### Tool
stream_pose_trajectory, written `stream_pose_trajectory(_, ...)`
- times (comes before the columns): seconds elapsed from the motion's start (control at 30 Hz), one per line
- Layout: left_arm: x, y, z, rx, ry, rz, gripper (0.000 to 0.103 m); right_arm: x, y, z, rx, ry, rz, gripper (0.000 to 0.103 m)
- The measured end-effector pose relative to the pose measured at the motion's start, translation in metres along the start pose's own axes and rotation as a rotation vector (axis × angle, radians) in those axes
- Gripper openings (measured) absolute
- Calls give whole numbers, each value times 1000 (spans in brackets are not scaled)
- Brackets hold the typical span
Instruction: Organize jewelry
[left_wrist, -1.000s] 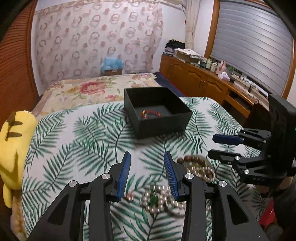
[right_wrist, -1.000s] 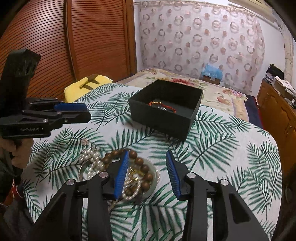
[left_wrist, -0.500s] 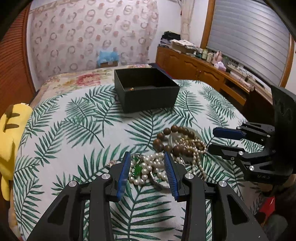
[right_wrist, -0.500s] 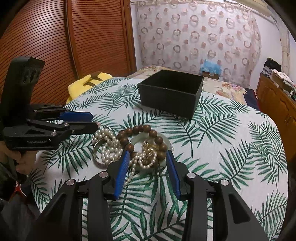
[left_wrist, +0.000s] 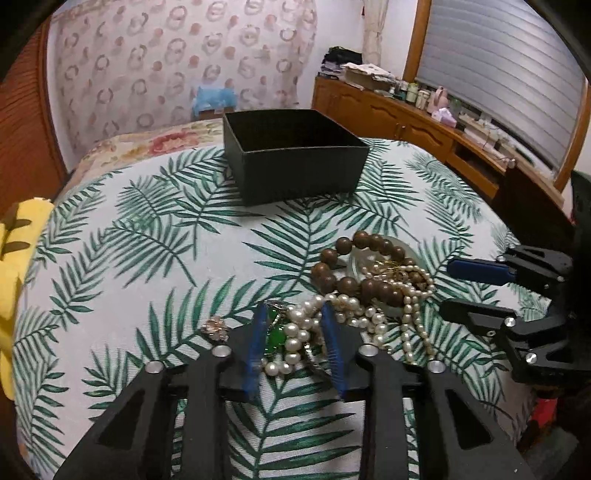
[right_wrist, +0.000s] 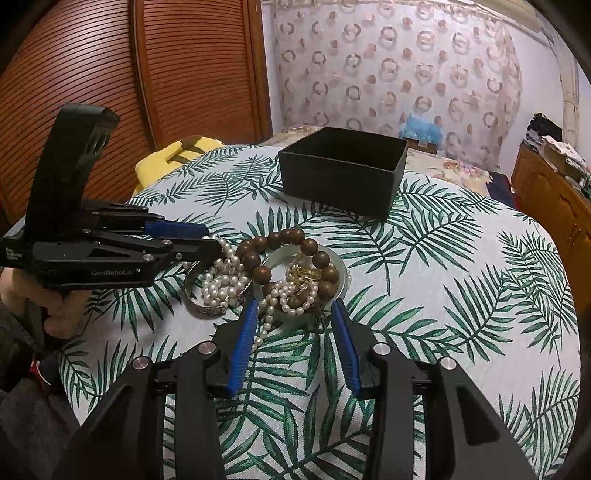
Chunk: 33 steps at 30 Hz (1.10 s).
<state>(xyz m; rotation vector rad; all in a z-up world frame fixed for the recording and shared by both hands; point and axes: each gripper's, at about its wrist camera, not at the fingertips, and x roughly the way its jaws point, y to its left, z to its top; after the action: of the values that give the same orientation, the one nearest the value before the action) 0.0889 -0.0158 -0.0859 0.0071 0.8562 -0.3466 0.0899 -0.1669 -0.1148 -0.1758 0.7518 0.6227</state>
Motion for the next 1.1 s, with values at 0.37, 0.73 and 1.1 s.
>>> stream_pose_trajectory(0.37,-42,-4,-2,-14,-102,-11,7,-3,13,-2,-18,12,50,35)
stream_pose_trajectory(0.73,-82,0,-2,-30,-191,-15,7,15,23,-1,-39,85,36,24)
stream_pose_trajectory(1.1,-99,4,1,-33,-236,-4,7,22,15,-3,-70,139,-70,14)
